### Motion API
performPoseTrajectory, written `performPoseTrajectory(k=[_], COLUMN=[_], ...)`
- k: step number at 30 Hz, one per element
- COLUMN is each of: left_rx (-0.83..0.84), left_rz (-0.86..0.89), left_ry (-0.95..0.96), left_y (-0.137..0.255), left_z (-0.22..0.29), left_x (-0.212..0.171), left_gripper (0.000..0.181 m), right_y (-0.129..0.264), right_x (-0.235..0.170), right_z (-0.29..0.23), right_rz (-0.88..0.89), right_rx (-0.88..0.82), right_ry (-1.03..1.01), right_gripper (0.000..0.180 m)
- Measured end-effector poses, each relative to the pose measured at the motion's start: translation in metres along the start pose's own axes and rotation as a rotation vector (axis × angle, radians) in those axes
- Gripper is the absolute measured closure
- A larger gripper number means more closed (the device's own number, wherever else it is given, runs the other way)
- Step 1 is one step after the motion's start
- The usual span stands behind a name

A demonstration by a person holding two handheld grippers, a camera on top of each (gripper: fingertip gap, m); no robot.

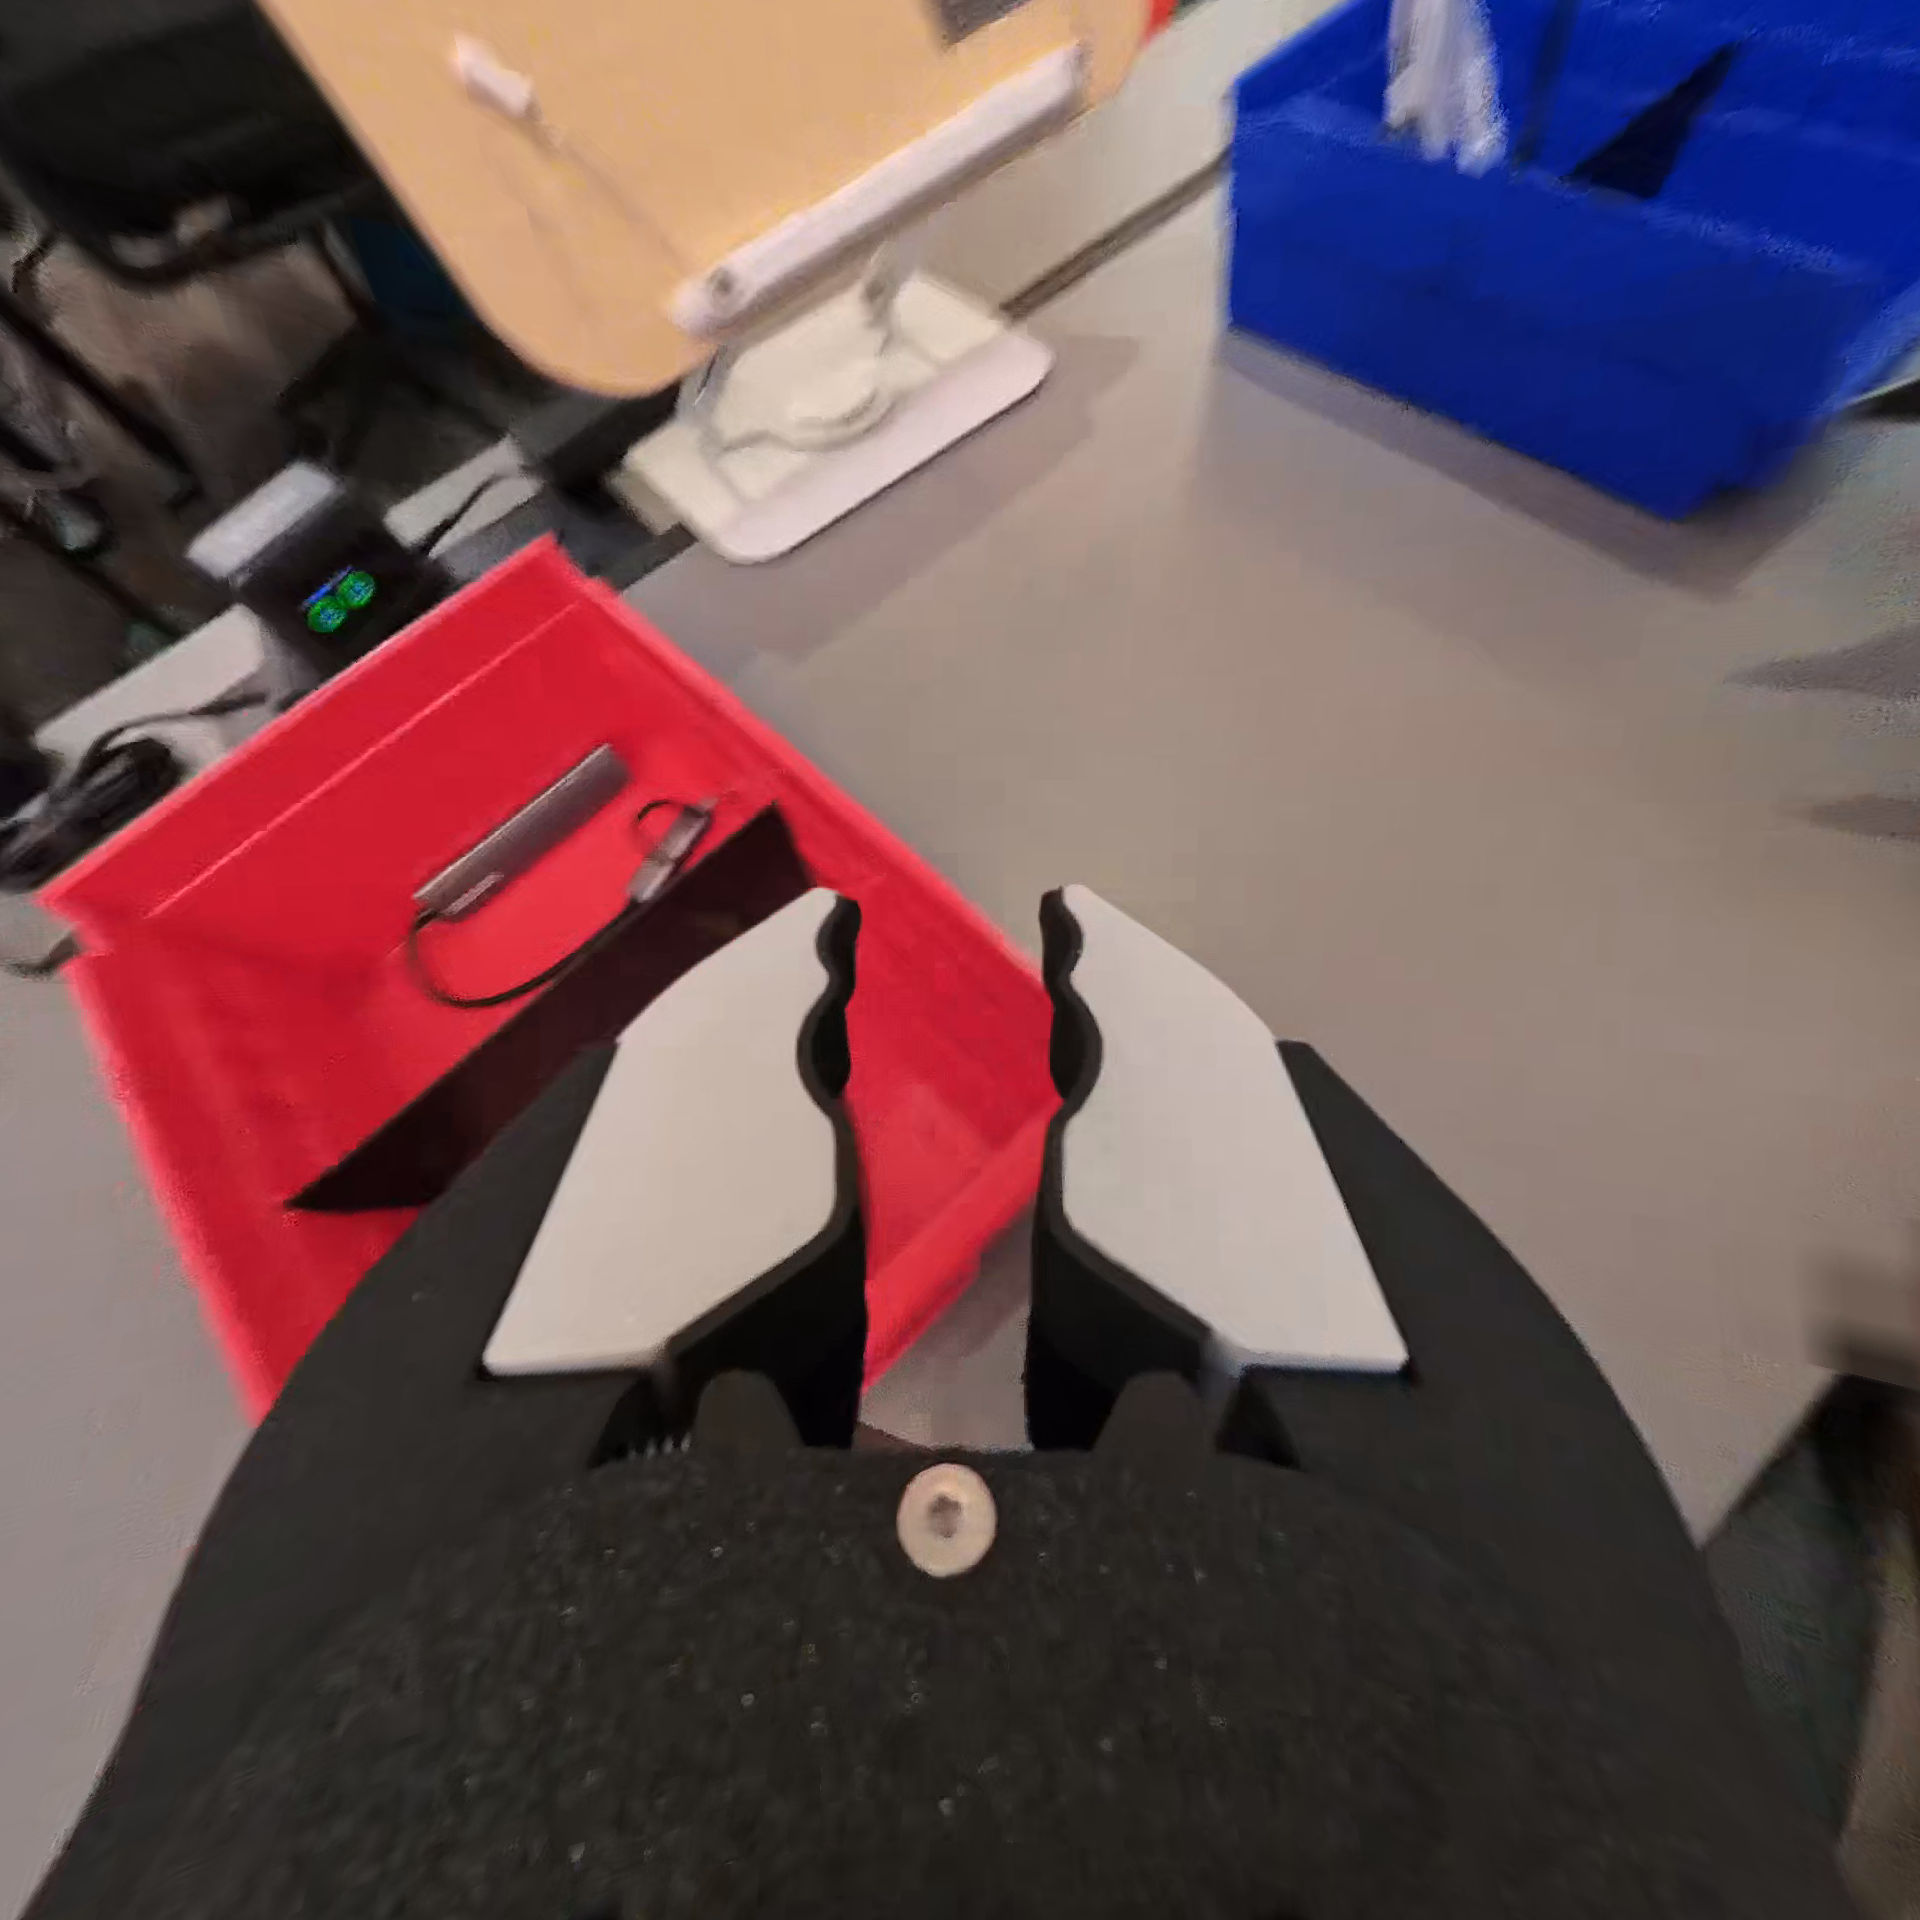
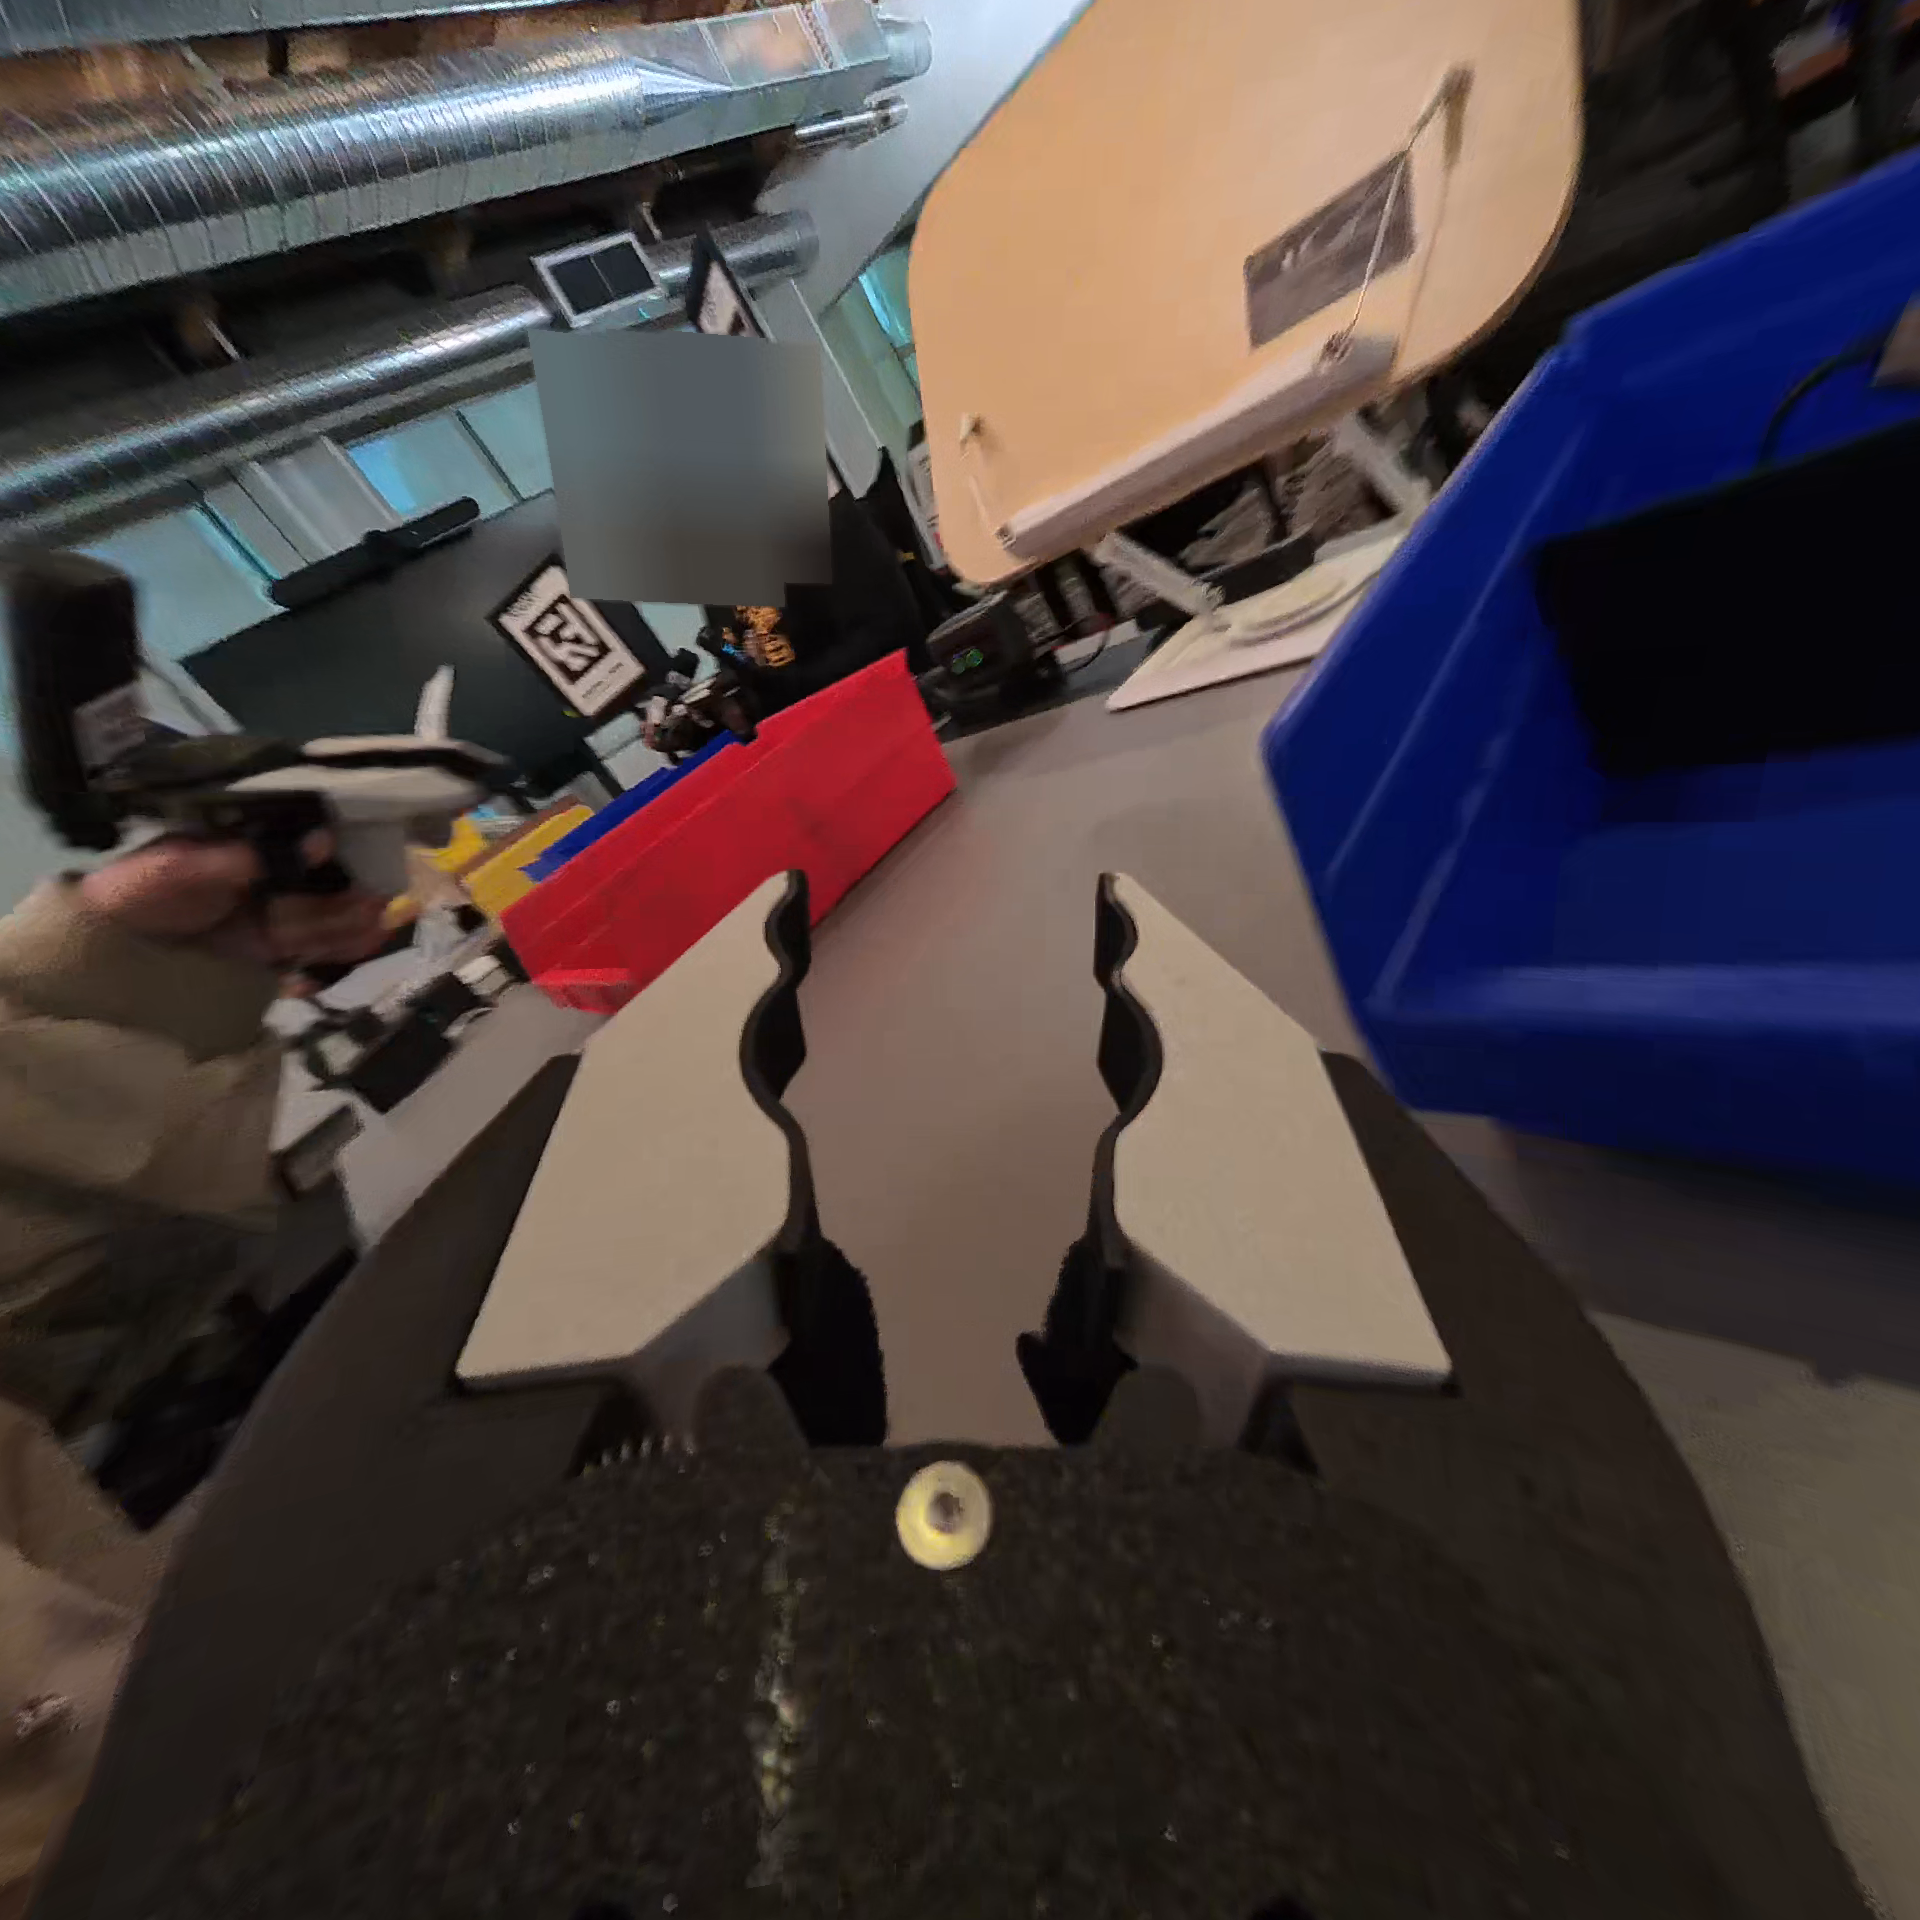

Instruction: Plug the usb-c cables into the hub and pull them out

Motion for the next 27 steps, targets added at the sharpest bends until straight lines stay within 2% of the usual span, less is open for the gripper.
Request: performPoseTrajectory(k=[2,5,8,10,13,15,18,21,27], left_rx=[0.022,0.042,0.108,0.112,0.024,0.099,0.216,0.294,0.315], left_rz=[-0.155,-0.336,-0.469,-0.57,-0.708,-0.809,-0.835,-0.857,-0.821], left_ry=[-0.001,-0.056,-0.1,0.046,0.304,0.388,0.437,0.49,0.49], left_y=[-0.014,-0.045,-0.08,-0.106,-0.146,-0.162,-0.172,-0.179,-0.188], left_z=[-0.034,-0.089,-0.144,-0.17,-0.182,-0.197,-0.217,-0.229,-0.231], left_x=[0.004,0.007,0.001,-0.009,-0.03,-0.045,-0.059,-0.075,-0.087], left_gripper=[0.143,0.138,0.143,0.136,0.125,0.12,0.115,0.124,0.143], right_y=[-0.005,-0.008,-0.007,-0.006,-0.006,-0.006,-0.002,0.002,0.002], right_x=[-0.001,0.009,0.013,0.012,0.009,0.009,0.013,0.016,0.016], right_z=[-0.012,-0.022,-0.025,-0.023,-0.022,-0.022,-0.018,-0.018,-0.021], right_rz=[-0.044,-0.084,-0.15,-0.167,-0.165,-0.159,-0.147,-0.132,-0.149], right_rx=[0.087,0.117,0.132,0.115,0.141,0.159,0.146,0.15,0.184], right_ry=[-0.04,0.061,0.151,0.203,0.141,0.097,0.096,0.078,0.061], right_gripper=[0.124,0.124,0.124,0.124,0.124,0.124,0.125,0.126,0.134])
Point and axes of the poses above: each gripper's, where its closed fingertips meet, y back along the fingers, x out of its top, z = x × y across the jaws, the point moved 7 cm from there along y, back along the fingers, and after that the axes turned 3 degrees about -y, right-handed, at the moved point
